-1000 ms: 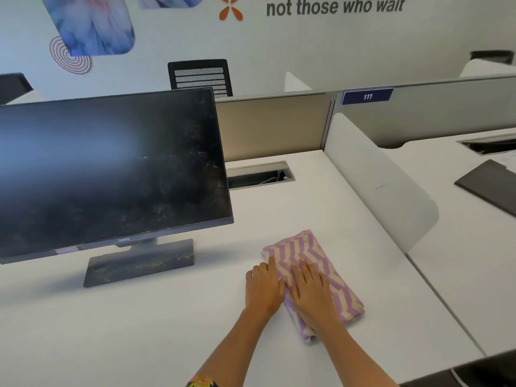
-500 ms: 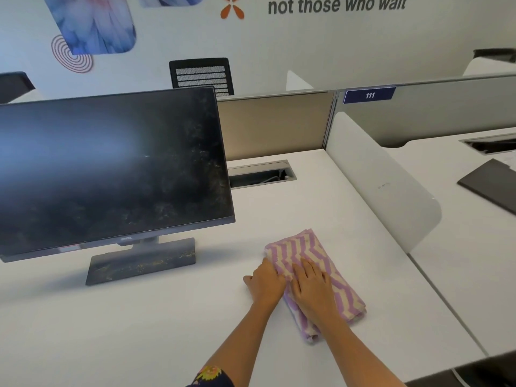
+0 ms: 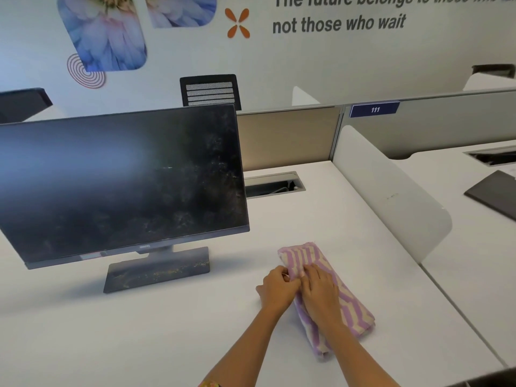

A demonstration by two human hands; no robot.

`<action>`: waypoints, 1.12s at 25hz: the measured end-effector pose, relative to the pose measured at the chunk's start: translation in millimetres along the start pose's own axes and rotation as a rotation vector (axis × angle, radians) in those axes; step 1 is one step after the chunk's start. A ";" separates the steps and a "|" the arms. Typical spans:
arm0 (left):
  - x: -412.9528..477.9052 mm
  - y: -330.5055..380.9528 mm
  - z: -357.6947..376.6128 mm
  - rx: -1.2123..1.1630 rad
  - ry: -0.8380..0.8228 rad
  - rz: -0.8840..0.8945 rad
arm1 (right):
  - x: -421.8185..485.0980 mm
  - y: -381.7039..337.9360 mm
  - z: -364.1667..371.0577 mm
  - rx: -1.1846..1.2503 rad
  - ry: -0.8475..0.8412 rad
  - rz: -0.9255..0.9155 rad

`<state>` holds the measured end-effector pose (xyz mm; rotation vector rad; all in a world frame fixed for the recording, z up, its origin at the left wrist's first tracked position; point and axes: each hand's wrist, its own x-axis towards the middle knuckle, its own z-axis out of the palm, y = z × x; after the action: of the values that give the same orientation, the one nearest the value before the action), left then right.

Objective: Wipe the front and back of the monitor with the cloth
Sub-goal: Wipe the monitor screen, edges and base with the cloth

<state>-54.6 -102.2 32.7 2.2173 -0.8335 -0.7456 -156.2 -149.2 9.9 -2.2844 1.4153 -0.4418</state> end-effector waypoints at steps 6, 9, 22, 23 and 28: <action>-5.3 -13.6 -27.2 -0.138 0.008 0.107 | -3.1 -37.2 3.9 0.210 0.115 0.050; -7.0 -17.0 -48.4 -0.229 0.019 0.150 | -10.4 -59.9 4.2 0.378 0.169 0.074; -21.2 -31.3 -188.0 0.060 0.197 0.578 | -5.2 -200.1 -13.6 1.054 0.406 0.243; -18.9 -34.6 -202.8 0.090 0.216 0.597 | -3.9 -210.7 -14.1 1.069 0.432 0.252; -1.4 -51.0 -298.6 0.156 0.526 0.717 | 1.1 -268.3 -26.1 1.118 0.570 0.201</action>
<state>167.2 38.1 184.0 1.8836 -1.3059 0.2394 38.2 -48.4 167.1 -1.1298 1.1213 -1.4479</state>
